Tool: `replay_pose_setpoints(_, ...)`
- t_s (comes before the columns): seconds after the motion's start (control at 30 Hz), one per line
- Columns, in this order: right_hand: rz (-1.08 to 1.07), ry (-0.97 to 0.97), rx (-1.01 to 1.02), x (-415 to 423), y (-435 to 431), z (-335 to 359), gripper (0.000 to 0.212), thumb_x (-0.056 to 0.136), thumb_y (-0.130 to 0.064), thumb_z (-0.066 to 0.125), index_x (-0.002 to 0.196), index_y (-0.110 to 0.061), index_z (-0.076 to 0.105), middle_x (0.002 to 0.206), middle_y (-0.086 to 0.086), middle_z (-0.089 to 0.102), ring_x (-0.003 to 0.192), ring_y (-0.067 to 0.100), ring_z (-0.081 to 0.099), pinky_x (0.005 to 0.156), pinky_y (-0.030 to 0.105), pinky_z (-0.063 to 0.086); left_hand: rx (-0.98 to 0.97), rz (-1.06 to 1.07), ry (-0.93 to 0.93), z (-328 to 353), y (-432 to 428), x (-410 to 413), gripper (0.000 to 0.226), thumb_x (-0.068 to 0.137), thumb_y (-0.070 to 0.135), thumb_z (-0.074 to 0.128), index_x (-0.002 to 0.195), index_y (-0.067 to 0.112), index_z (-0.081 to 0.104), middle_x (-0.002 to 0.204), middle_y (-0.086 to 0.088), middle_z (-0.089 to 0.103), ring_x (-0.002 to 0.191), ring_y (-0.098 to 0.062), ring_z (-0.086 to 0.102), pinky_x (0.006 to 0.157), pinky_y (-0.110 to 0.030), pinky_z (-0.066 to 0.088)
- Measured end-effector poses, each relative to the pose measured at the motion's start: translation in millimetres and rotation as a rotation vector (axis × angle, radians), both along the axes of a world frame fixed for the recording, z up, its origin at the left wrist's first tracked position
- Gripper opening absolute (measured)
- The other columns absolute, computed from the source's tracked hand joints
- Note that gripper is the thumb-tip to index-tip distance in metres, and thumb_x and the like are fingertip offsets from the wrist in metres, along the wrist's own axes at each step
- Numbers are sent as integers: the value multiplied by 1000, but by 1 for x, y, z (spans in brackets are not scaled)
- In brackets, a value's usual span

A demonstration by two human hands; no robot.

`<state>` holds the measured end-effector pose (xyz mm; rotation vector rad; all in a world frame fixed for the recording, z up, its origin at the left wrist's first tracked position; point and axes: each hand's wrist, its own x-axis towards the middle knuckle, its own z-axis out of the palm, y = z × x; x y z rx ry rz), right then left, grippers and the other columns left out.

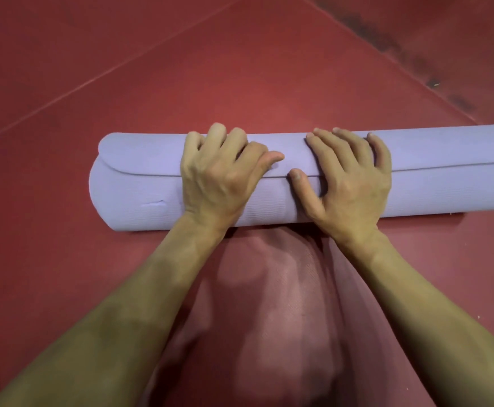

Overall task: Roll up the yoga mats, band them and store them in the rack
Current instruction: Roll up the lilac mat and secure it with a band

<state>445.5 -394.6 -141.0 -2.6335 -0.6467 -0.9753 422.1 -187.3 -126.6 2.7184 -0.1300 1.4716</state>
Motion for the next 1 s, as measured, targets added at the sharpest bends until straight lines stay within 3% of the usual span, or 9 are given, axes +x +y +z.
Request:
replay_pose_setpoints(0.13,28,-80,10,-11,-7,-8,44,98,-49,64,128,-17,74,135,-1,69,126,26,65,110,59,41,-9,-65,30,-4,-7,-14,33,100,38,69,77,16,73,76,-4,65,68,-31,58,66,-43,45)
replay_pose_setpoints(0.23,14,-96,14,-10,-5,-9,43,98,-49,66,127,-19,75,134,-2,70,126,24,65,109,59,42,27,-78,169,-4,-9,-14,26,105,29,55,111,16,77,120,-4,74,107,-31,69,93,-48,51)
replay_pose_setpoints(0.33,8,-83,10,-11,-6,-6,44,100,-50,64,129,-19,73,136,-2,69,128,24,64,110,58,42,23,-77,351,-5,-10,-14,46,110,38,38,136,15,68,137,-6,68,121,-29,66,104,-52,47)
replay_pose_setpoints(0.47,-3,-24,-48,-28,-12,-9,49,103,-51,59,138,-18,67,145,1,63,138,26,56,115,60,36,32,-39,438,-9,-17,-31,51,111,42,34,147,15,58,148,-11,59,135,-33,57,113,-58,39)
replay_pose_setpoints(0.57,-1,42,-81,-40,-13,-8,54,105,-53,54,145,-17,60,152,2,57,144,28,49,119,60,30,43,9,554,-4,-21,-40,54,110,45,30,156,21,47,160,-16,44,148,-39,40,119,-68,24)
replay_pose_setpoints(0.67,3,105,-90,-50,-15,-6,58,107,-56,47,149,-17,55,156,4,52,148,30,44,121,62,25,36,19,643,0,-25,-49,57,108,49,29,159,27,42,163,-14,41,151,-39,36,120,-70,18)
replay_pose_setpoints(0.83,3,185,-95,-70,-17,-1,62,107,-60,42,149,-16,53,157,6,49,150,32,40,121,65,22,59,16,682,1,-27,-68,57,106,52,29,158,32,43,160,-7,47,147,-33,42,119,-70,23)
replay_pose_setpoints(0.9,11,230,-108,-78,-18,7,69,101,-65,50,150,-16,52,156,8,49,149,34,40,119,66,23,52,14,687,5,-28,-73,58,104,54,31,155,32,47,156,-6,51,145,-32,46,118,-70,26)
replay_pose_setpoints(1.0,10,303,-281,-83,-21,32,106,73,-77,74,154,-17,44,152,11,48,140,37,43,111,61,32,38,3,706,15,-26,-75,62,98,59,33,150,31,54,147,-3,59,136,-29,53,112,-70,35)
